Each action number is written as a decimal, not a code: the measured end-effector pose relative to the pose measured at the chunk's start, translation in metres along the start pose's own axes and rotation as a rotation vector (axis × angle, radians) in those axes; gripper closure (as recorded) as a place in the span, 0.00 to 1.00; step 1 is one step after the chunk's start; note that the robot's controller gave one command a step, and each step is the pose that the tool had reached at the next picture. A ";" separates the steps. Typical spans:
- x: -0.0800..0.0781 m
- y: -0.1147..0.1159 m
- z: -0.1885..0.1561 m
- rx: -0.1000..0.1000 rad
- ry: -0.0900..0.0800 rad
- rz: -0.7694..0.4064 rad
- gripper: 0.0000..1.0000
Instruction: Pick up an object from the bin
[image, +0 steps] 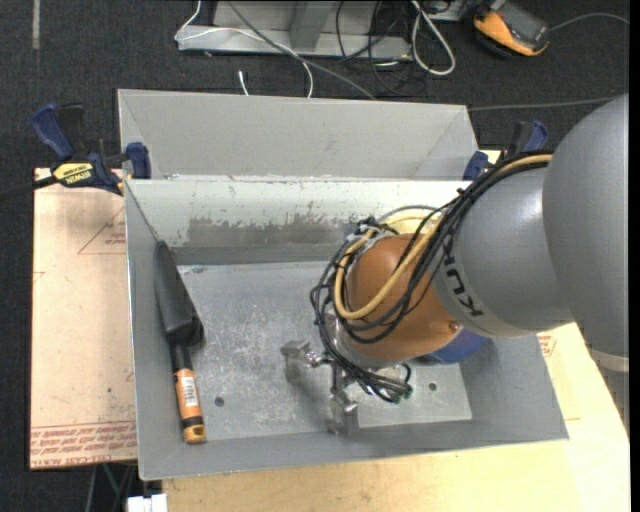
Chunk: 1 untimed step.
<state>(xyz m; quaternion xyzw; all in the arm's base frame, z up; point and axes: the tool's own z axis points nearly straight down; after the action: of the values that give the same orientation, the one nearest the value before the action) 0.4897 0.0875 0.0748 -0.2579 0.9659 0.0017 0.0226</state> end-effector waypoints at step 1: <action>-0.005 0.001 -0.019 -0.006 0.015 -0.013 0.00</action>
Offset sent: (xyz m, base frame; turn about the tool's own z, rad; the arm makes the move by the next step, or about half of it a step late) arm -0.0061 0.0043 0.1038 -0.0894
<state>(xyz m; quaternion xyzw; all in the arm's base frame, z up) 0.4929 0.0904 0.0945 -0.2641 0.9644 0.0024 0.0145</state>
